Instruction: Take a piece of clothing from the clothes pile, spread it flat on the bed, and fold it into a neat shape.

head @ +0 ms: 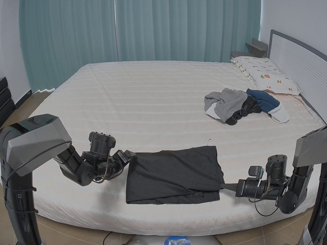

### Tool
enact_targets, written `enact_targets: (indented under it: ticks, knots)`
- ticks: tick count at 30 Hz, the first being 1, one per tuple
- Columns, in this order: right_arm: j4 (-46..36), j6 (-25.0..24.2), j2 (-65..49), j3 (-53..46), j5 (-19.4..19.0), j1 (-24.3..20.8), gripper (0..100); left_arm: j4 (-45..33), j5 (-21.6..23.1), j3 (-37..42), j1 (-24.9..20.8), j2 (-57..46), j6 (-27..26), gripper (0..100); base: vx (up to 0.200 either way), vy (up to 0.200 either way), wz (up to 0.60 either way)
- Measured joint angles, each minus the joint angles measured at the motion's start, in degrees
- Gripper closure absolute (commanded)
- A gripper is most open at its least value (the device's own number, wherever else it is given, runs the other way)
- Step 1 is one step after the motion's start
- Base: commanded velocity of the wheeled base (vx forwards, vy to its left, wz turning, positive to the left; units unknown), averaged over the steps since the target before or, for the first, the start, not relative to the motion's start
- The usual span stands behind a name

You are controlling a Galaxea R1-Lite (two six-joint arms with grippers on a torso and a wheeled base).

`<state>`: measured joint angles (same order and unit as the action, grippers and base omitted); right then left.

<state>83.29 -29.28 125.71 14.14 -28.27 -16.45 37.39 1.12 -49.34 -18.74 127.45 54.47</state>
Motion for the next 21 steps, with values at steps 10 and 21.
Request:
enact_targets:
  ticks: [10,21]
  knots:
    - [0.5,-0.5,0.7,0.2,0.0,-0.4,100,6.3,2.6,17.0,-4.6,-7.2,-0.1,0,0.000,0.000,0.00]
    - [0.6,-0.8,1.0,0.4,0.0,-0.5,100,17.3,3.2,24.3,-8.9,-7.6,1.1,0,0.000,0.000,0.00]
